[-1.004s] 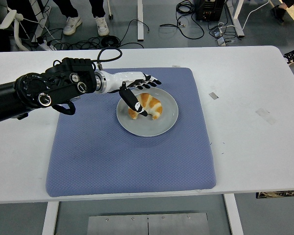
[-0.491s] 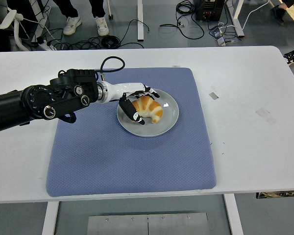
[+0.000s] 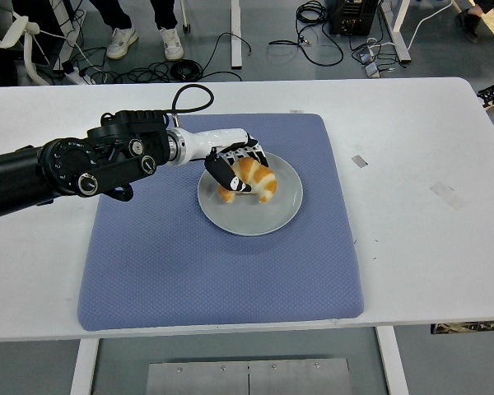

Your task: Place the bread on the table

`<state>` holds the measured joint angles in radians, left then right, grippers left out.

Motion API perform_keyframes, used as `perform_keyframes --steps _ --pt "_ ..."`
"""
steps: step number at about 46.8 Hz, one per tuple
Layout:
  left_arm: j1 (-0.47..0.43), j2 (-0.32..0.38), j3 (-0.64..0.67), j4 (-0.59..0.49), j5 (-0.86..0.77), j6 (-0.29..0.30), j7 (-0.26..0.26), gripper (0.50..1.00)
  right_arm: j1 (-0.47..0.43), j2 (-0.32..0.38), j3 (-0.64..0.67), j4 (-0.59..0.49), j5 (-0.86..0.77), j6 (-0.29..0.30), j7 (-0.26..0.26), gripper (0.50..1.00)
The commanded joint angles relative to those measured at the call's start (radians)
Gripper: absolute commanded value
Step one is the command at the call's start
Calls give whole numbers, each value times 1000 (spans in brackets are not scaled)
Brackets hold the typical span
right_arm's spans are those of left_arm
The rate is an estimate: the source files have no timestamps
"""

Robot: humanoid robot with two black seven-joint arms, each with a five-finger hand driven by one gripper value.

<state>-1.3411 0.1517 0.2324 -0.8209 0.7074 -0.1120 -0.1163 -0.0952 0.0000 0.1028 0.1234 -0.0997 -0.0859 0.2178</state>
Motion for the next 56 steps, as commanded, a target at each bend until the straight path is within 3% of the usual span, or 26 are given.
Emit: perform_keyframes --steps 1,29,56 --pt "-9 2 1 0 0 -2 0 501 0 0 0 1 0 0 0 1000" --pt "-19 19 5 9 3 -3 -5 500 0 0 0 1 0 0 0 1000" --pt "-16 137 2 19 0 -6 -13 500 0 0 0 -1 0 0 0 1000"
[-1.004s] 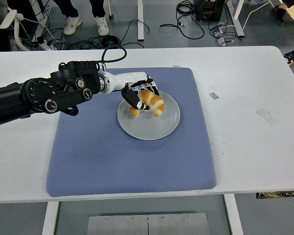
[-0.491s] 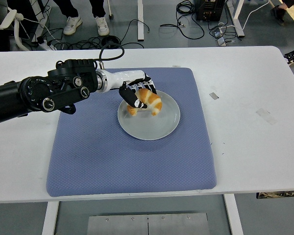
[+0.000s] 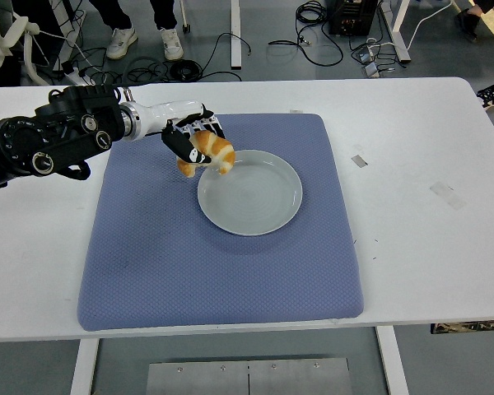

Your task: Place the bread on the table

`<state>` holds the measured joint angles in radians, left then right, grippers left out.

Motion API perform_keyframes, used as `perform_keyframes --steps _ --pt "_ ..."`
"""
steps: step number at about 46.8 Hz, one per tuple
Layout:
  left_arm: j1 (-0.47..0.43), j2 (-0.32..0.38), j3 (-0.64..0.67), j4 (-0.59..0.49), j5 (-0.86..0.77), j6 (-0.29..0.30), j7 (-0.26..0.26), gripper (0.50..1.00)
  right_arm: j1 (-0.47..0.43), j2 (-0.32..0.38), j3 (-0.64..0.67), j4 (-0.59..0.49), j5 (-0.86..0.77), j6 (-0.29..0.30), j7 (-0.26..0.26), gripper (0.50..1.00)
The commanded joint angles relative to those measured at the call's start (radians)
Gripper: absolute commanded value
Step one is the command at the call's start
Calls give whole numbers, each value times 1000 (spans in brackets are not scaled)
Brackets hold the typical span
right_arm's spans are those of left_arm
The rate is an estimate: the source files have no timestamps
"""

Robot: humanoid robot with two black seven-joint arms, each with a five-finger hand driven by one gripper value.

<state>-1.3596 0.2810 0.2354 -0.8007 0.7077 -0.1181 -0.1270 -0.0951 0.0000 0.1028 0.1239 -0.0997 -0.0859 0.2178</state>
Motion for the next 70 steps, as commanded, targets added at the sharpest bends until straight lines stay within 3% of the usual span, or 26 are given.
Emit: perform_keyframes --steps 1,25,69,70 --pt "4 12 -1 -2 1 0 -2 500 0 0 0 0 0 0 0 1000" --pt "39 98 2 0 3 0 -23 500 0 0 0 -1 0 0 0 1000" --pt "77 124 2 8 33 0 -25 500 0 0 0 0 0 0 0 1000" --pt "79 124 2 11 32 0 -25 541 0 0 0 0 0 0 0 1000"
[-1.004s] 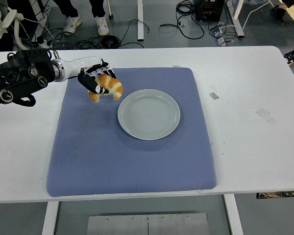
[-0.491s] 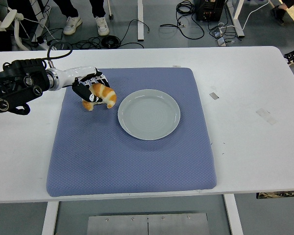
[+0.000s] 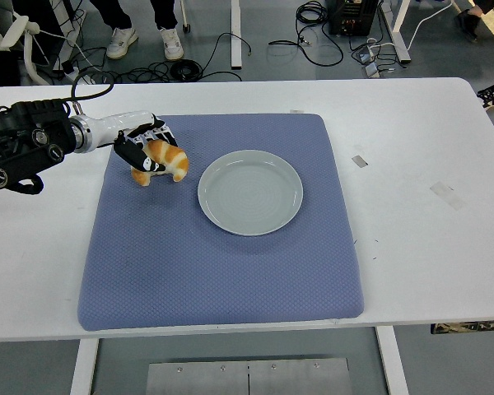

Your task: Place the bread on the table

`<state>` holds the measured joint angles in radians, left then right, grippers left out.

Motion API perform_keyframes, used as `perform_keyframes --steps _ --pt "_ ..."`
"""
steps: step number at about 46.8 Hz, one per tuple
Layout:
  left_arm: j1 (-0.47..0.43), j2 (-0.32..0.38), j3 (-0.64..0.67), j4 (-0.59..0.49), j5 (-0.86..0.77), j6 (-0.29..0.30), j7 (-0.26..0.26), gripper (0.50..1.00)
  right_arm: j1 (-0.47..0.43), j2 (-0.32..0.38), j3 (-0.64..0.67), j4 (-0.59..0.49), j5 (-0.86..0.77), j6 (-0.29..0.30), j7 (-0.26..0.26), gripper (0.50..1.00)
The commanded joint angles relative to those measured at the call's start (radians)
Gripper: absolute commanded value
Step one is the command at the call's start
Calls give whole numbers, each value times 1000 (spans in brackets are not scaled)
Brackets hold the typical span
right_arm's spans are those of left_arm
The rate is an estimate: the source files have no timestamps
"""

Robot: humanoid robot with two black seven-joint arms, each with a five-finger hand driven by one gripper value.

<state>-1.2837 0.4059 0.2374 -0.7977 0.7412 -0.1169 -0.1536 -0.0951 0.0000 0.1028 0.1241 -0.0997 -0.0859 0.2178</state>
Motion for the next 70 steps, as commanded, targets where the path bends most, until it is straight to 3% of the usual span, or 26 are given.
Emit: perform_keyframes --steps 1,3,4,7,14,26,35,50,70 --pt "6 -1 -1 11 -2 -1 2 614 0 0 0 0 0 0 0 1000" --pt "9 -2 -1 18 -2 -1 2 744 0 0 0 -1 0 0 0 1000" --pt "10 -2 -1 20 0 -1 2 782 0 0 0 0 0 0 0 1000" --pt "9 -2 -1 22 -2 -4 2 860 0 0 0 0 0 0 0 1000" --pt "3 -2 -3 22 -13 -17 5 975 0 0 0 -1 0 0 0 1000" --pt "-22 1 -42 25 -26 -32 16 981 0 0 0 0 0 0 0 1000" --pt "-25 14 -96 25 -75 -30 65 983 0 0 0 -1 0 0 0 1000" --pt "0 14 -133 35 -75 34 66 980 0 0 0 -1 0 0 0 1000" --pt "-11 40 -211 51 -259 17 69 983 0 0 0 0 0 0 0 1000"
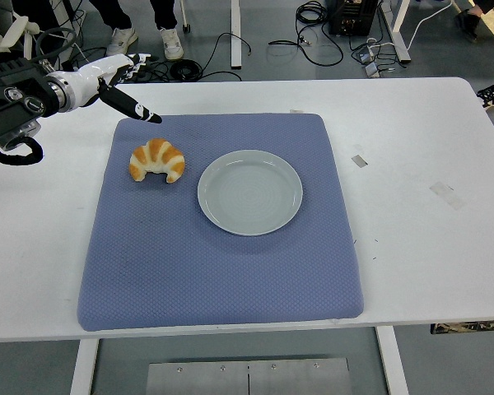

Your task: Place the bread on the table

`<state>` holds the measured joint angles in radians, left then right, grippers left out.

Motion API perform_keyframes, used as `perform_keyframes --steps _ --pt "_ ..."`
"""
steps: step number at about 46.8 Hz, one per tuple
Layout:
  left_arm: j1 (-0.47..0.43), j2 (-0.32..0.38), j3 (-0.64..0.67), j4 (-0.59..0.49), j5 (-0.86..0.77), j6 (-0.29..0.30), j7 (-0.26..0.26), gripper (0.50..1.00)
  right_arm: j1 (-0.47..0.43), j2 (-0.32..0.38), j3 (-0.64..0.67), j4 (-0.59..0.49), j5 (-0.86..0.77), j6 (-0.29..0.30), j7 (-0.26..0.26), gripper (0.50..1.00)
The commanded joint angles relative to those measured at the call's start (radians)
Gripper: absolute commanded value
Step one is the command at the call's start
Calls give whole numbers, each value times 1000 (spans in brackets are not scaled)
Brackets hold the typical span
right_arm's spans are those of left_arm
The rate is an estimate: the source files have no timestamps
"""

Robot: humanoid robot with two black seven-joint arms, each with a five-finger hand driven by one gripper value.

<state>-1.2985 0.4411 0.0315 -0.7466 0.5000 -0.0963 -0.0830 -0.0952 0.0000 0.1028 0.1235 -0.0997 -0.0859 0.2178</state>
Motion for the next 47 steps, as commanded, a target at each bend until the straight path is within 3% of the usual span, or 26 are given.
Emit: perform_keyframes --steps 1,14,31,47 --pt "4 5 -7 0 -24 -5 -1 983 0 0 0 1 0 0 0 1000" --pt "47 -2 -104 0 -139 -8 5 983 0 0 0 -1 0 0 0 1000" --pt "61 5 -197 64 -215 -169 62 983 0 0 0 1 0 0 0 1000" --pt "133 -4 -334 108 -310 -195 65 984 0 0 0 1 0 0 0 1000"
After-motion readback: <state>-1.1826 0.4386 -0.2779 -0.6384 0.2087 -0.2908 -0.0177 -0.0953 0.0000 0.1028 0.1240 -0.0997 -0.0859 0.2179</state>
